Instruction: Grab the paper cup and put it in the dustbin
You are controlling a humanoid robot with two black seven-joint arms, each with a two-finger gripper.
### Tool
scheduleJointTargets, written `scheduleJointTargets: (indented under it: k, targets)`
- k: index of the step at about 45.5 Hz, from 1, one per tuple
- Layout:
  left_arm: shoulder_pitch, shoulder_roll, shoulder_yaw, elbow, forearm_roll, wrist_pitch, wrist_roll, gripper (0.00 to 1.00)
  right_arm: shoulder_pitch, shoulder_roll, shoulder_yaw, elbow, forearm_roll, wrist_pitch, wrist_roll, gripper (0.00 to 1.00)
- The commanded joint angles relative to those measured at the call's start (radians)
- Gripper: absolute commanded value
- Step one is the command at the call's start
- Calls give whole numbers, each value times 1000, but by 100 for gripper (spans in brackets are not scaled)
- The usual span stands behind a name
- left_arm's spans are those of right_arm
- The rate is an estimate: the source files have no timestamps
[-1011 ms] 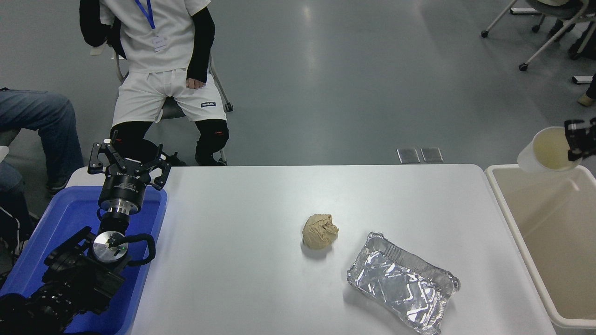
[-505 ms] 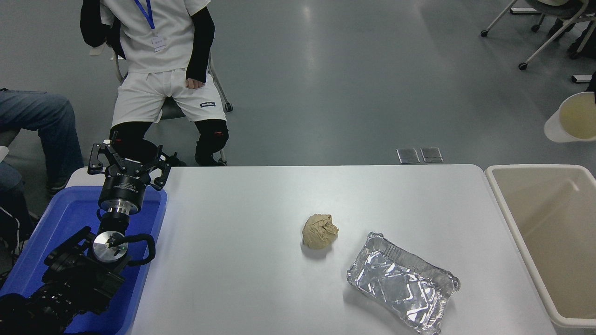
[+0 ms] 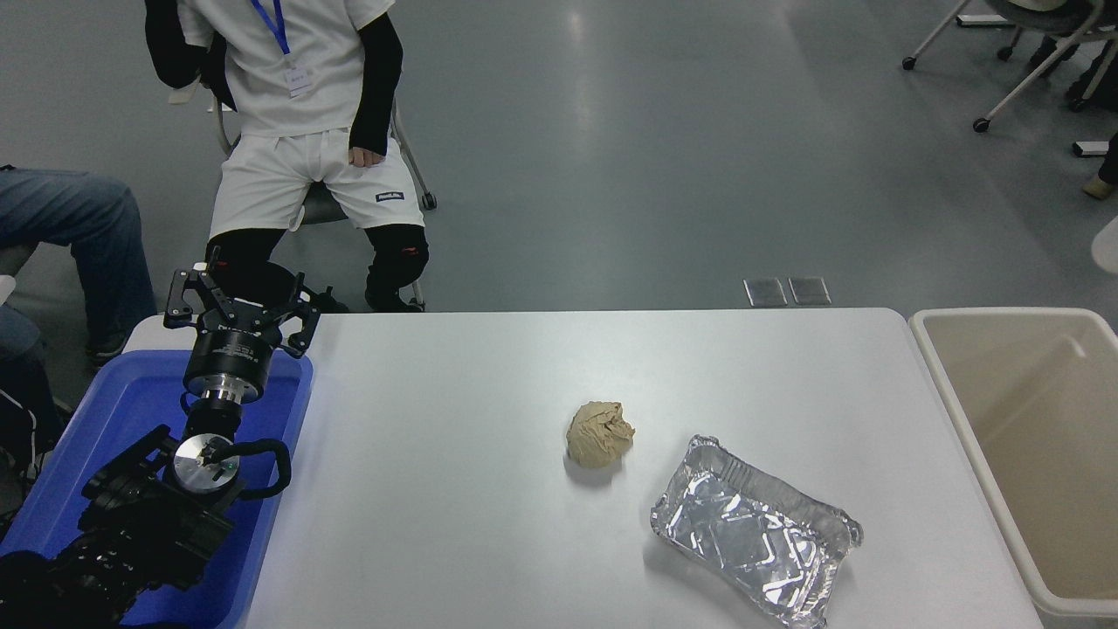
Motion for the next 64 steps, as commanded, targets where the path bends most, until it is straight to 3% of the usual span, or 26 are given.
scheduleJointTargets:
  k: [1, 21, 45, 52, 64]
  targets:
    - [0, 0, 0, 0, 0, 0, 0, 99, -157, -65, 102, -132, 4, 0, 0, 0]
    - [0, 0, 0, 0, 0, 0, 1, 99, -471, -171, 435, -323, 4, 0, 0, 0]
    - [0, 0, 0, 0, -2, 0, 0, 99, -887, -177, 759, -333, 7, 0, 0, 0]
    - [0, -1, 0, 0, -2, 0, 0, 99, -984, -176, 837, -350, 88, 0, 0, 0]
    - [0, 0, 0, 0, -2, 0, 0, 99, -1089, -111, 906, -369, 139, -230, 0, 0]
